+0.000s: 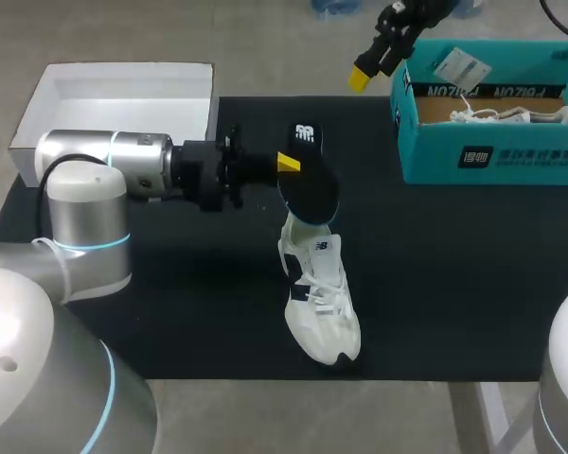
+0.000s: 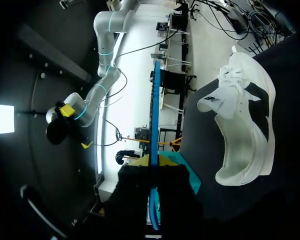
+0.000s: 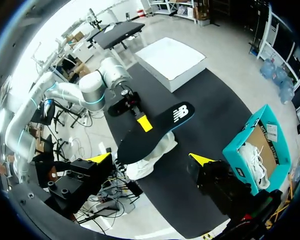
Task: Take the shoe out of the shoebox, open the shoe tongue, remove and reinsert the insole, then place the shoe into the shoebox
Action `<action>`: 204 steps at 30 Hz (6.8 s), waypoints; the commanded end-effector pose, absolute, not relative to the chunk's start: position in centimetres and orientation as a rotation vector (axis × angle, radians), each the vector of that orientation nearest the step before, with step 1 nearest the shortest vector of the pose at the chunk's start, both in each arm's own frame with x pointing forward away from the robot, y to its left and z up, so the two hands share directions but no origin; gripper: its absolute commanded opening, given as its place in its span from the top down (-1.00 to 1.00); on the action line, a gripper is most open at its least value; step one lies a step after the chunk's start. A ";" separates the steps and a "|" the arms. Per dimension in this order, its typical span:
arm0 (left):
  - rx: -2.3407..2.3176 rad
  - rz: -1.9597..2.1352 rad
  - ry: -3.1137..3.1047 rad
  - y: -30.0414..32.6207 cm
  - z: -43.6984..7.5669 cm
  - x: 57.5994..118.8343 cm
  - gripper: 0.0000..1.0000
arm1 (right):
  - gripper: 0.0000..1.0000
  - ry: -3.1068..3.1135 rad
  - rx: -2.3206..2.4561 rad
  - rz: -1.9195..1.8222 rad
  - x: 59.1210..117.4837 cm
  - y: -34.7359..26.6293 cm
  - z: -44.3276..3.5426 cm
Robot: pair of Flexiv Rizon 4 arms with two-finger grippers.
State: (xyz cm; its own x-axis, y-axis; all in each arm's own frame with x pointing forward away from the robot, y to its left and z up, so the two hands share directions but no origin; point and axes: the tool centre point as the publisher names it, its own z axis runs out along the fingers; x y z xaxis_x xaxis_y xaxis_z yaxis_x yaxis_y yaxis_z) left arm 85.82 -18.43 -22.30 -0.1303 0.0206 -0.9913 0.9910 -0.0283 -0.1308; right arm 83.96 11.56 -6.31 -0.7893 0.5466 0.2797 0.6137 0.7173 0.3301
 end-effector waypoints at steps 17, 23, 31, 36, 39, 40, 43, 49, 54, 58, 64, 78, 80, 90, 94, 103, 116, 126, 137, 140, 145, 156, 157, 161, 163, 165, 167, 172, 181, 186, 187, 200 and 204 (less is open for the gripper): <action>1.203 -1.298 1.309 -19.4 -21.9 85.0 1.00 | -1.00 -2.835 -0.969 -0.376 83.3 13.8 -5.8; 1.136 -1.249 1.341 -19.5 -21.8 84.9 1.00 | -1.00 -2.847 -0.983 -0.387 83.0 13.8 -5.7; 1.136 -1.249 1.341 -19.5 -21.8 84.9 1.00 | -1.00 -2.847 -0.983 -0.387 83.0 13.8 -5.7; 1.111 -1.430 1.505 -19.6 -21.5 86.0 1.00 | -1.00 -2.847 -0.983 -0.387 83.0 13.8 -5.7; 1.056 -1.709 1.715 -19.4 -21.1 87.0 1.00 | -1.00 -2.847 -0.983 -0.387 83.0 13.8 -5.7; 1.029 -1.804 1.780 -19.2 -20.8 87.2 1.00 | -1.00 -2.847 -0.983 -0.387 83.0 13.8 -5.7; 0.942 -2.018 1.988 -18.9 -20.4 87.5 1.00 | -1.00 -2.847 -0.983 -0.387 83.0 13.8 -5.7; 0.667 -2.467 2.180 -18.8 -20.3 88.0 1.00 | -1.00 -2.847 -0.983 -0.387 83.0 13.8 -5.7; 0.567 -2.564 2.180 -18.7 -20.4 87.9 1.00 | -1.00 -2.847 -0.983 -0.387 83.0 13.8 -5.7; 0.581 -2.567 2.018 -18.5 -20.1 87.3 1.00 | -1.00 -2.847 -0.983 -0.387 83.0 13.8 -5.7; 0.626 -2.378 1.913 -18.2 -19.8 86.8 1.00 | -1.00 -2.847 -0.983 -0.387 83.0 13.8 -5.7; 0.537 -2.372 1.997 -18.5 -19.9 87.5 1.00 | -1.00 -2.847 -0.983 -0.387 83.0 13.8 -5.7; 0.447 -2.378 2.079 -18.6 -19.7 88.0 1.00 | -1.00 -2.847 -0.983 -0.387 83.0 13.8 -5.7; 0.064 -2.439 2.393 -19.9 -19.0 89.3 1.00 | -1.00 -2.847 -0.983 -0.387 83.0 13.8 -5.7; -0.044 -2.553 2.436 -19.6 -18.4 89.4 1.00 | -1.00 -2.847 -0.983 -0.387 83.0 13.8 -5.7; -0.356 -2.699 2.560 -18.5 -18.0 90.5 1.00 | -1.00 -2.847 -0.983 -0.387 83.0 13.8 -5.7; -0.916 -2.712 2.683 -19.4 -19.6 95.4 1.00 | -1.00 -2.847 -0.983 -0.387 83.0 13.8 -5.7; -1.128 -2.746 2.607 -19.2 -19.7 95.9 1.00 | -1.00 -2.847 -0.983 -0.387 83.0 13.8 -5.7; -1.120 -2.705 2.630 -19.3 -19.0 95.3 1.00 | -1.00 -2.847 -0.983 -0.387 83.0 13.8 -5.7; -1.120 -2.705 2.630 -19.3 -19.0 95.3 1.00 | -1.00 -2.847 -0.983 -0.387 83.0 13.8 -5.7; -1.120 -2.705 2.630 -19.3 -19.0 95.3 1.00 | -1.00 -2.853 -1.045 -0.380 82.5 13.6 -5.4; -1.120 -2.705 2.630 -19.3 -19.0 95.3 1.00 | -1.00 -2.948 -1.317 -0.297 79.2 16.2 -5.4; -1.120 -2.705 2.630 -19.3 -19.0 95.3 1.00 | -1.00 -2.945 -1.319 -0.305 79.1 16.1 -5.5; -1.120 -2.705 2.630 -19.3 -19.0 95.3 1.00 | -1.00 -2.930 -1.294 -0.343 79.0 15.4 -5.8; -1.120 -2.705 2.630 -19.3 -19.0 95.3 1.00 | -1.00 -2.938 -1.283 -0.348 79.0 15.3 -5.8; -1.120 -2.705 2.630 -19.3 -19.0 95.3 1.00 | -1.00 -2.955 -1.261 -0.315 79.0 15.2 -5.8; -1.120 -2.705 2.630 -19.3 -19.0 95.3 1.00 | -1.00 -2.967 -1.222 -0.301 79.1 15.7 -5.7; -1.120 -2.705 2.630 -19.3 -19.0 95.3 1.00 | -1.00 -2.967 -1.222 -0.301 79.1 15.7 -5.7; -1.120 -2.705 2.630 -19.3 -19.0 95.3 1.00 | -1.00 -2.967 -1.222 -0.301 79.1 15.7 -5.7; -0.670 -2.771 2.587 -19.6 -16.8 94.5 1.00 | -1.00 -2.967 -1.222 -0.301 79.1 15.7 -5.7; -0.540 -2.714 2.592 -19.5 -16.0 94.1 1.00 | -1.00 -2.967 -1.222 -0.301 79.1 15.7 -5.7; 0.407 -2.292 2.338 -17.1 -14.9 88.5 1.00 | -1.00 -2.967 -1.222 -0.301 79.1 15.7 -5.7; 0.441 -2.287 2.280 -16.9 -15.1 87.5 1.00 | -1.00 -2.967 -1.222 -0.301 79.1 15.7 -5.7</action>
State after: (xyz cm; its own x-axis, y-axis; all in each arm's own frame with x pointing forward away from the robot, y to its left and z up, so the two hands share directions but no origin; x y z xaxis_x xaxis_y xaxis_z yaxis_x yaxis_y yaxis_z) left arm 88.56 -17.20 -15.41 -0.8944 0.3010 0.3309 -0.3343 0.0417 -0.9415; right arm 78.99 15.65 -5.69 -0.7095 0.7047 -0.0050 0.6892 0.6954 0.2035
